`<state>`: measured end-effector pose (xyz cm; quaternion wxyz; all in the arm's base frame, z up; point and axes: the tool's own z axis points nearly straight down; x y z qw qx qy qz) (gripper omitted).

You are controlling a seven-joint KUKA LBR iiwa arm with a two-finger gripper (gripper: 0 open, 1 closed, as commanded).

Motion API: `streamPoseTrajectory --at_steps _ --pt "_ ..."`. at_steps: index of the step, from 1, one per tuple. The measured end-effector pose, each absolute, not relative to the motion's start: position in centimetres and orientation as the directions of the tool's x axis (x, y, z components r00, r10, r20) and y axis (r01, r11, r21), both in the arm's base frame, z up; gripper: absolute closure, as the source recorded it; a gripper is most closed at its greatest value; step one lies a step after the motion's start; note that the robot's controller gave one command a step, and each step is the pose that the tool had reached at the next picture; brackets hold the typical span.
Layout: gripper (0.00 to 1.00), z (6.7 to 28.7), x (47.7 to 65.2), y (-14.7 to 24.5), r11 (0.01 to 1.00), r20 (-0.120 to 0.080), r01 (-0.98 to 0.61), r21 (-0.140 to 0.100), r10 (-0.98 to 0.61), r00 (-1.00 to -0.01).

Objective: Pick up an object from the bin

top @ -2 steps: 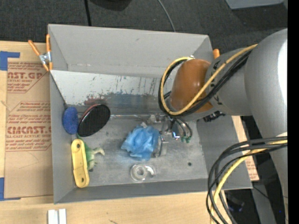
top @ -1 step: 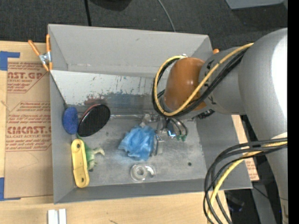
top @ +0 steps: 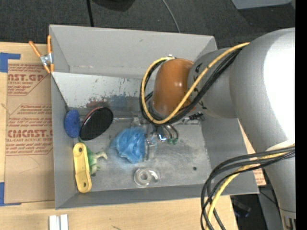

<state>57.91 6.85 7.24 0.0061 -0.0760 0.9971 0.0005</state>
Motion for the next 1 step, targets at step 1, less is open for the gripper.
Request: streamPoseTrajectory --at_steps 1 --pt "1.00 7.03 58.41 8.18 0.991 -0.012 -0.133 -0.002 -0.133 -0.991"
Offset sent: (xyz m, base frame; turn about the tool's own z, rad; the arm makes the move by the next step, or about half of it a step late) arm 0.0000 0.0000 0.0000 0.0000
